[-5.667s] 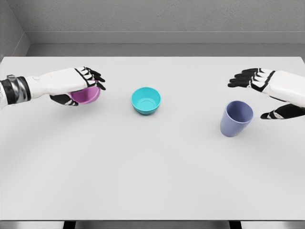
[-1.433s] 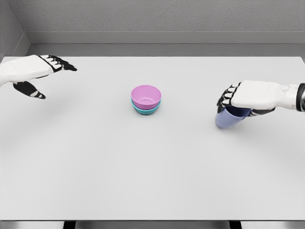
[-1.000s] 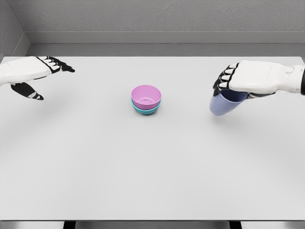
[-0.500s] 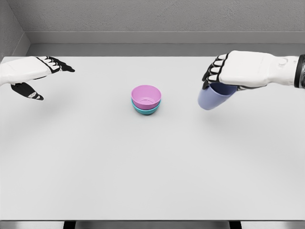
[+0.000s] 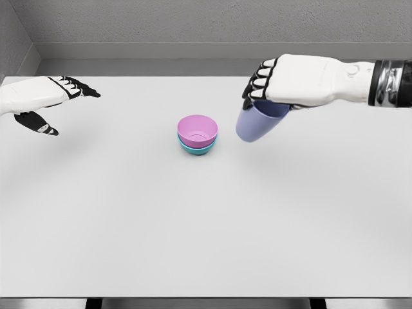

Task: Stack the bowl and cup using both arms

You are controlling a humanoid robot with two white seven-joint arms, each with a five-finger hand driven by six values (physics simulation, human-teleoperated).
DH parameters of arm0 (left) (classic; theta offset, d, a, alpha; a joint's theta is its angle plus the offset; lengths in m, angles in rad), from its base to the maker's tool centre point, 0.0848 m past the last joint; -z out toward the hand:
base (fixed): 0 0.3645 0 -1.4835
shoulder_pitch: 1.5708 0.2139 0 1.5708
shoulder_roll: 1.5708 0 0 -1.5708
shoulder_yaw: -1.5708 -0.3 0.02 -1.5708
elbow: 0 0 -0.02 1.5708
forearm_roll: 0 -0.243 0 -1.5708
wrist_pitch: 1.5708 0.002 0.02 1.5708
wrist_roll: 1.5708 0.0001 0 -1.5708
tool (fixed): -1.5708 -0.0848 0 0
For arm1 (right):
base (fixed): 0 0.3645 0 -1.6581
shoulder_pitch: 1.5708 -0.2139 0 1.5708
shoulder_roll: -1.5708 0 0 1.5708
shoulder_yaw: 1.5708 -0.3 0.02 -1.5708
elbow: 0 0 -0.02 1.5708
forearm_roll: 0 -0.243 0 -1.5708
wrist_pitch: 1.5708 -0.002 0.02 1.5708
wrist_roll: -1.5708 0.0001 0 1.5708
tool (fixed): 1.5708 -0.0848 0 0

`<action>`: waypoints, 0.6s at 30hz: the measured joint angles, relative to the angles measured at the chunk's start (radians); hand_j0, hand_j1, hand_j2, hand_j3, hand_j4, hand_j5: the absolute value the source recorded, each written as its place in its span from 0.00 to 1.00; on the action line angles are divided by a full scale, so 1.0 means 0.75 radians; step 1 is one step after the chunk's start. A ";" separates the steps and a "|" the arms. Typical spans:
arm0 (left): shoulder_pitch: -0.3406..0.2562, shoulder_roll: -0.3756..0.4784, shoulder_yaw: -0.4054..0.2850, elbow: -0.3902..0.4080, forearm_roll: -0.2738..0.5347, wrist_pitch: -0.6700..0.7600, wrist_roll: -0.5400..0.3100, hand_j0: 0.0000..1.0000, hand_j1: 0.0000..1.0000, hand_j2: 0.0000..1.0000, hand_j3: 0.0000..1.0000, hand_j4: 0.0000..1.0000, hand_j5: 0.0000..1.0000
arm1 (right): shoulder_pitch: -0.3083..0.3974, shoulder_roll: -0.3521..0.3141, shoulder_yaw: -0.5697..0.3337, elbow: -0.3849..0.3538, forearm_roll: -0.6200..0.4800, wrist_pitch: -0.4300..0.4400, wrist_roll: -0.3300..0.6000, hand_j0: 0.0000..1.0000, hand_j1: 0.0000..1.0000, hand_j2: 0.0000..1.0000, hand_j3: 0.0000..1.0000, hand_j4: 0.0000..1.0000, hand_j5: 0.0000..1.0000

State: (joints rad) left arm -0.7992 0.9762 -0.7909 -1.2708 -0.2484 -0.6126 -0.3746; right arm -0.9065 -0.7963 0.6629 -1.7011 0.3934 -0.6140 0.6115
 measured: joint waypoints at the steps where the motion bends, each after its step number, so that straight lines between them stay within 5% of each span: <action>1: 0.000 0.000 0.000 0.000 0.000 0.000 0.000 1.00 1.00 1.00 1.00 1.00 1.00 | -0.023 0.020 0.016 0.017 -0.001 0.001 0.000 0.69 0.69 0.69 0.69 0.69 0.69; 18: -0.002 0.000 0.006 -0.005 0.000 0.000 0.000 1.00 1.00 1.00 1.00 1.00 1.00 | -0.098 0.207 0.096 0.223 0.019 0.000 0.000 0.69 0.69 0.69 0.69 0.69 0.69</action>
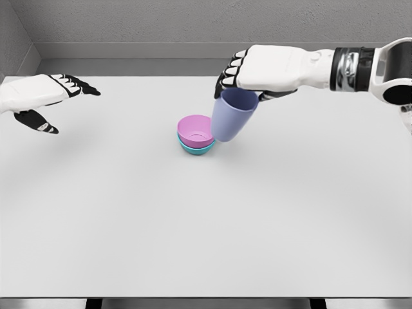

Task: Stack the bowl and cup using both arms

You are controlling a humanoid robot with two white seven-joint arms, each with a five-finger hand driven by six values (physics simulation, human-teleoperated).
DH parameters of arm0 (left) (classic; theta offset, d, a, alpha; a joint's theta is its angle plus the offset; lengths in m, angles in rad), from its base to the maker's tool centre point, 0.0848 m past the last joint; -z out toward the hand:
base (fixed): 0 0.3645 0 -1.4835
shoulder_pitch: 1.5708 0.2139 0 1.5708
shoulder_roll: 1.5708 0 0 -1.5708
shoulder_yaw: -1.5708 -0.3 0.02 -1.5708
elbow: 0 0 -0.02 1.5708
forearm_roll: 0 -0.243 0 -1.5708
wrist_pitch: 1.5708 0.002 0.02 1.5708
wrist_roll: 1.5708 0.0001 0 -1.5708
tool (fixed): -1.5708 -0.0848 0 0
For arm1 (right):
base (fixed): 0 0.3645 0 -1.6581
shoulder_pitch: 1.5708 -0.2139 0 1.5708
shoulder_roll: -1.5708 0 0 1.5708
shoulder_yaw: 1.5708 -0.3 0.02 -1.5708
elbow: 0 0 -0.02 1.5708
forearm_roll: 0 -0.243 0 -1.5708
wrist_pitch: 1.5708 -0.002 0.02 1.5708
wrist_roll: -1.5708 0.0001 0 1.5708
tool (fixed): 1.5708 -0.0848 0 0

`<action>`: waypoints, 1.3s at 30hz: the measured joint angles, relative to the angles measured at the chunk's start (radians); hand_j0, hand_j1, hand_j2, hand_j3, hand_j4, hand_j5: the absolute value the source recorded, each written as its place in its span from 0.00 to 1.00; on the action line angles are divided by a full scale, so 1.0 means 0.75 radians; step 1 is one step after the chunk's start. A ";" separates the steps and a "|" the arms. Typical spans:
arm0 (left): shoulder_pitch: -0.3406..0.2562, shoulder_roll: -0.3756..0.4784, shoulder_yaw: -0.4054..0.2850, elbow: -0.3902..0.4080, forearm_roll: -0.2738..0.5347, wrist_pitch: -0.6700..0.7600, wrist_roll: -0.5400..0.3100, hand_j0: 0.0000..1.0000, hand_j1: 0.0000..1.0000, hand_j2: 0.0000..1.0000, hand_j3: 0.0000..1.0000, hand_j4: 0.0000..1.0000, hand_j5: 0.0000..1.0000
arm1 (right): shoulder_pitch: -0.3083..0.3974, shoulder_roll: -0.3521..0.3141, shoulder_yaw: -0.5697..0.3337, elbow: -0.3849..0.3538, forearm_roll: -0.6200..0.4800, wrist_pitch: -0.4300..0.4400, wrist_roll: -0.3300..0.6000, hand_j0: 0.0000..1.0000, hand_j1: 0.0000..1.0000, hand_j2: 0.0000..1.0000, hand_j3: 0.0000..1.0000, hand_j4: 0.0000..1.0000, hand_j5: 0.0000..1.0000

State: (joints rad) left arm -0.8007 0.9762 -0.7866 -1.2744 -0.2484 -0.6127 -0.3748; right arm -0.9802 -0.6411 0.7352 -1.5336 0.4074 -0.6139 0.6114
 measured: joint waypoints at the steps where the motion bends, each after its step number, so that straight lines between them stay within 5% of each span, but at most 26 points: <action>1: -0.002 0.000 0.000 0.000 0.000 0.000 0.000 1.00 1.00 1.00 1.00 1.00 1.00 | -0.002 0.008 0.000 0.007 0.002 0.000 0.000 0.69 0.69 0.69 0.69 0.69 0.69; 26: 0.000 0.000 0.002 0.007 0.000 0.000 0.000 1.00 1.00 1.00 1.00 1.00 1.00 | -0.080 0.165 0.036 0.206 0.036 0.000 0.000 0.70 0.70 0.70 0.70 0.70 0.70; 29: -0.002 0.000 0.002 0.007 0.000 0.000 0.000 1.00 1.00 1.00 1.00 1.00 1.00 | -0.078 0.165 0.032 0.207 0.035 0.000 0.000 0.75 0.75 0.75 0.75 0.75 0.75; 33: -0.002 0.000 0.002 0.008 0.000 0.000 0.000 1.00 1.00 1.00 1.00 1.00 1.00 | -0.076 0.165 0.026 0.205 0.034 0.000 0.000 1.00 1.00 1.00 1.00 1.00 1.00; 39: -0.004 0.000 0.002 0.007 0.000 0.000 0.000 1.00 1.00 1.00 1.00 1.00 1.00 | -0.023 0.110 -0.003 0.194 0.023 -0.001 0.000 1.00 1.00 1.00 1.00 1.00 1.00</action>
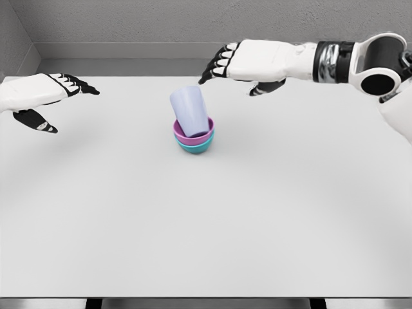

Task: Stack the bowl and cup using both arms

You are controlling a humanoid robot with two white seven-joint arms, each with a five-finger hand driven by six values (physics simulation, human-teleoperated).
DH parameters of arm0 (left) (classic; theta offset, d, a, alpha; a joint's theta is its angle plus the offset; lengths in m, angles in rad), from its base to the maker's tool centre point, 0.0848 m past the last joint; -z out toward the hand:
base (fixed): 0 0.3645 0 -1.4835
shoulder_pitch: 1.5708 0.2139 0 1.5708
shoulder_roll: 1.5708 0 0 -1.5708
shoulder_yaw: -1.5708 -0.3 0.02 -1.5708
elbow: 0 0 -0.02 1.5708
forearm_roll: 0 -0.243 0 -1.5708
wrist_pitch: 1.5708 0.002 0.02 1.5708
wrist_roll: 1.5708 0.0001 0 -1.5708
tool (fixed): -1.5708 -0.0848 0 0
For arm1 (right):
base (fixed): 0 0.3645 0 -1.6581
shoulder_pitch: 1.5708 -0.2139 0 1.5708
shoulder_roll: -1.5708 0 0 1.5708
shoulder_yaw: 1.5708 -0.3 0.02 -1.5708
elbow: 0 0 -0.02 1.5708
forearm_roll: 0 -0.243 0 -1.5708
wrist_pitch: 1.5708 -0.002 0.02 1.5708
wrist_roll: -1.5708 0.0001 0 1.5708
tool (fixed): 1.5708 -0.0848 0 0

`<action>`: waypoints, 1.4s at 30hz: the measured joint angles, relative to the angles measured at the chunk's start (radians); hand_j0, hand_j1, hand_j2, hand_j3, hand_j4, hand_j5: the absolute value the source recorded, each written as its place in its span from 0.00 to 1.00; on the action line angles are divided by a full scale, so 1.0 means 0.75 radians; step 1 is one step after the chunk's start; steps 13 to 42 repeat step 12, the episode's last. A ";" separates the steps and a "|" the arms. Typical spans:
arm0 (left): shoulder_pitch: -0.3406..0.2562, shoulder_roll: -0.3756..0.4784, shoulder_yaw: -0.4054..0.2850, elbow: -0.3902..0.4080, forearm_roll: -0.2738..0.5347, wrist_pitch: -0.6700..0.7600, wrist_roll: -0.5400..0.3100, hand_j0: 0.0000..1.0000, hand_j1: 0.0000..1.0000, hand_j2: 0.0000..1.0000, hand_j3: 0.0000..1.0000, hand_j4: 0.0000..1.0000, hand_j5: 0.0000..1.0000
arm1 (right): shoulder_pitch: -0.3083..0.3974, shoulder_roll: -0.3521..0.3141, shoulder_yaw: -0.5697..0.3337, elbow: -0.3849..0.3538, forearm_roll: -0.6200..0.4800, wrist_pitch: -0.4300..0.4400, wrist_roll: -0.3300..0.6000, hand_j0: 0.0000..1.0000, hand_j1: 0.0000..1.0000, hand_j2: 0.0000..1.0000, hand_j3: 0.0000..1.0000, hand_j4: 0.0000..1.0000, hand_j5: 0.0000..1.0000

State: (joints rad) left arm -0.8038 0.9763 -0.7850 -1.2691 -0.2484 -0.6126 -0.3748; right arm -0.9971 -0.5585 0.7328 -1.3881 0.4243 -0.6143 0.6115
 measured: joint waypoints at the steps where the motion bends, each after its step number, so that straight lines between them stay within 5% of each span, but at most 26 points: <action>1: 0.000 0.000 0.000 0.000 0.000 0.000 0.000 1.00 1.00 1.00 1.00 1.00 1.00 | 0.010 -0.019 -0.021 -0.001 -0.003 0.000 0.000 1.00 1.00 1.00 1.00 1.00 1.00; 12: 0.002 0.001 0.000 0.002 0.000 0.000 0.000 1.00 1.00 1.00 1.00 1.00 1.00 | 0.295 -0.266 -0.283 -0.102 -0.071 0.000 0.000 1.00 1.00 1.00 1.00 1.00 1.00; 42: 0.002 0.001 0.000 0.002 0.000 0.000 0.000 1.00 1.00 1.00 1.00 1.00 1.00 | 0.295 -0.266 -0.283 -0.102 -0.071 0.000 0.000 1.00 1.00 1.00 1.00 1.00 1.00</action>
